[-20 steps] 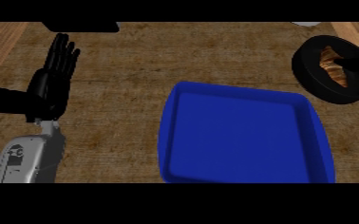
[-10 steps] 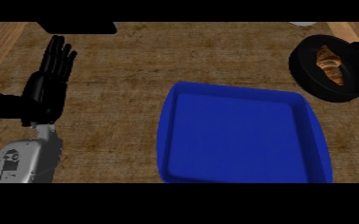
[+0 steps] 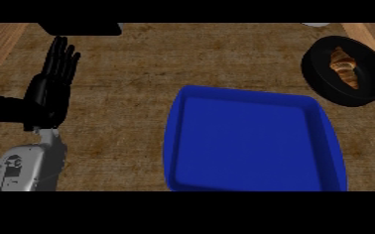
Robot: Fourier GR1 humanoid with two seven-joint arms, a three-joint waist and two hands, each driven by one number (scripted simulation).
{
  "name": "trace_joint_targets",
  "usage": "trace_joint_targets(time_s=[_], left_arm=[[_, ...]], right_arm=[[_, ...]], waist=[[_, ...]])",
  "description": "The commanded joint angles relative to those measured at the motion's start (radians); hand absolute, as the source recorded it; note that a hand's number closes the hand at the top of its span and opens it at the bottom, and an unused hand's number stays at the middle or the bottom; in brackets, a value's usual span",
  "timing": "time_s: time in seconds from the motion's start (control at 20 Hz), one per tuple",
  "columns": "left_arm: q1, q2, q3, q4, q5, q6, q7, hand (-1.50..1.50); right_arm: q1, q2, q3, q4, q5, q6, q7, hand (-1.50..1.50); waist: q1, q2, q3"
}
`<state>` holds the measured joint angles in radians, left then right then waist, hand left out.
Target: Pick the croissant from the tray and place it in the pot
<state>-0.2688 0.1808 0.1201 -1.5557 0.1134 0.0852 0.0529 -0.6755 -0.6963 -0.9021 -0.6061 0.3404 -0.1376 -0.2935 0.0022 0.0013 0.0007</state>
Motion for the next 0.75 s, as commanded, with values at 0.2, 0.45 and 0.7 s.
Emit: trace_joint_targets(time_s=[0.2, 0.45, 0.7], left_arm=[[0.016, -0.007, -0.008, -0.030, -0.012, 0.007, 0.015, 0.00], [0.020, -0.029, -0.017, 0.008, -0.025, 0.005, -0.041, 0.00], [-0.089, -0.029, -0.015, 0.069, -0.037, 0.035, 0.015, 0.00]], right_arm=[[0.157, -0.138, -0.092, 0.132, -0.138, 0.107, -0.169, -1.50], [0.239, -0.214, -0.108, 0.130, -0.209, 0.203, -0.170, -1.50], [0.274, -0.276, -0.112, 0.263, -0.224, 0.221, -0.262, -1.50]], waist=[[0.006, 0.003, 0.001], [-0.003, 0.000, 0.000], [-0.003, 0.005, 0.002]])
